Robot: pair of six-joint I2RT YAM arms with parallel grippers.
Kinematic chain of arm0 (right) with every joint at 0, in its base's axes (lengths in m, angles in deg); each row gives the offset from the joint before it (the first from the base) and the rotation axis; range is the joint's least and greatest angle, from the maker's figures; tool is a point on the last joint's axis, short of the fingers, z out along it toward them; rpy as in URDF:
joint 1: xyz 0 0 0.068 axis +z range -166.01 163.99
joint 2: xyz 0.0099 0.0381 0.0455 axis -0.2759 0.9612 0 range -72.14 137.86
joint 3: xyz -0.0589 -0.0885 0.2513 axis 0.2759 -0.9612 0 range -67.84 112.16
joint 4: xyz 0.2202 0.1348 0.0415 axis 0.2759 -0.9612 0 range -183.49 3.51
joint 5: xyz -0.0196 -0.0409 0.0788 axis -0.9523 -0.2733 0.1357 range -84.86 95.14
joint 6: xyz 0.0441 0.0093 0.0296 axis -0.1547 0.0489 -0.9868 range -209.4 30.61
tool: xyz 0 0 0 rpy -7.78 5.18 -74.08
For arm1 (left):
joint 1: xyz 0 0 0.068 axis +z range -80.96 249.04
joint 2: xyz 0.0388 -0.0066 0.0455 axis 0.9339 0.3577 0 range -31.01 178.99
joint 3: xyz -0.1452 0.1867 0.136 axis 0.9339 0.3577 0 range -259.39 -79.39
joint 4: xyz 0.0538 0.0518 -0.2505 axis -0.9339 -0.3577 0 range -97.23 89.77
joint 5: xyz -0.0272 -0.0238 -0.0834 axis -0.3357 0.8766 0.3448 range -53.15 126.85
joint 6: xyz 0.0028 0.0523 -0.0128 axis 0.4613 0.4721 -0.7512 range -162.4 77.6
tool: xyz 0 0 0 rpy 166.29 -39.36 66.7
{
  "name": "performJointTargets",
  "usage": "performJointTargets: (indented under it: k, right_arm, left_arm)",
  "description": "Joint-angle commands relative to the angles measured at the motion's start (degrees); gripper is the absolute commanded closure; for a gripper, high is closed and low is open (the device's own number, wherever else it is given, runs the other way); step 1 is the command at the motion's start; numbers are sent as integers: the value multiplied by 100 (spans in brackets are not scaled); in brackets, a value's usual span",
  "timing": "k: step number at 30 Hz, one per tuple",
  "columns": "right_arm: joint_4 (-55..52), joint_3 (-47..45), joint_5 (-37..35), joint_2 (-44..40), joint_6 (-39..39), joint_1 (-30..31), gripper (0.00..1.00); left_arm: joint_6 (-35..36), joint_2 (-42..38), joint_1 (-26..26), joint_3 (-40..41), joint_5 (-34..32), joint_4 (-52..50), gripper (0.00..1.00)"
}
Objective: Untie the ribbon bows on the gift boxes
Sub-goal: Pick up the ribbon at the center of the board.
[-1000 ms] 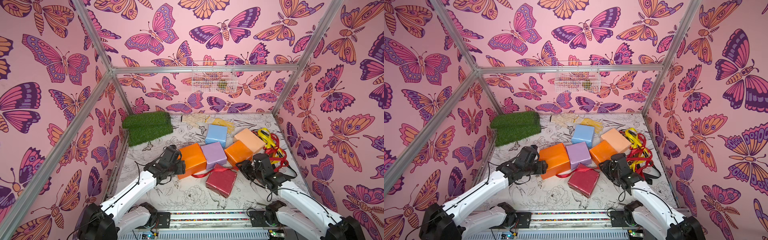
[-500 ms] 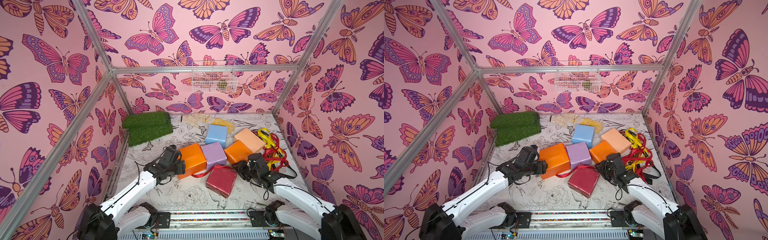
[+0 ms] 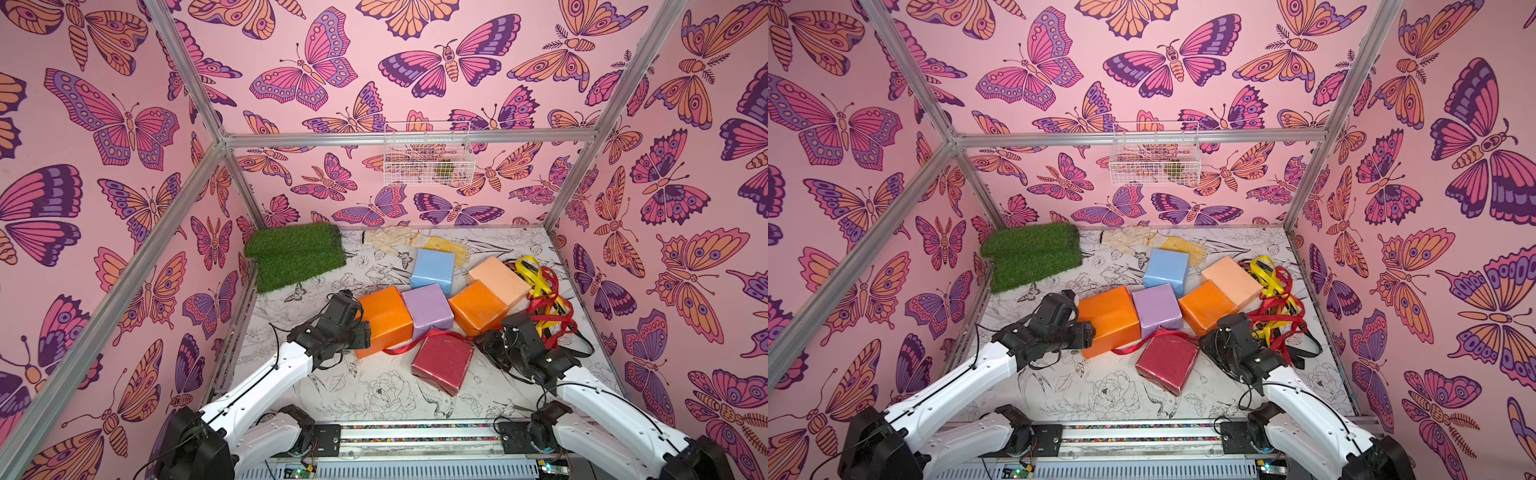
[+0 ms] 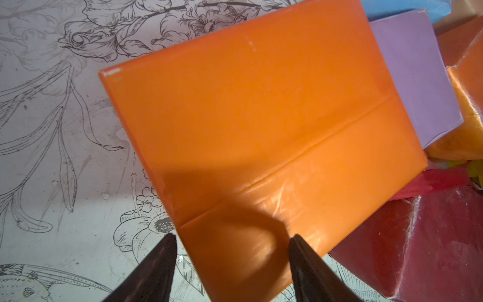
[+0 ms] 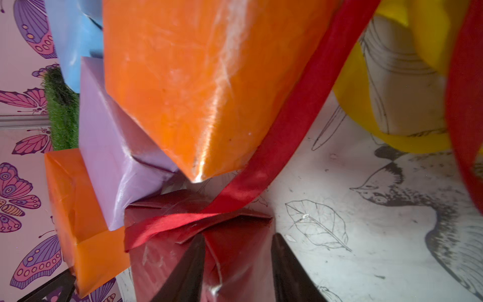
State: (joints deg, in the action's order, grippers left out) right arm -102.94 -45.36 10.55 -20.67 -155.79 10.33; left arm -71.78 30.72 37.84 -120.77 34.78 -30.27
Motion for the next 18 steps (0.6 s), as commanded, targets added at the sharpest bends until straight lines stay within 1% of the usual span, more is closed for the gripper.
performJointTargets:
  k: [1, 11, 16, 18]
  right_arm:
    - [360, -199, 39, 165, -154, 34, 56]
    - [1317, -196, -153, 728, -320, 35, 55]
    - [1924, -180, -22, 1239, -425, 37, 56]
    - [2163, -183, 109, 1423, -497, 36, 59]
  left_arm:
    - [82, -47, -12, 120, -127, -185, 30]
    - [96, -39, -18, 130, -133, -186, 31]
    - [92, -48, -18, 113, -128, -203, 30]
    - [92, -56, -15, 113, -127, -210, 30]
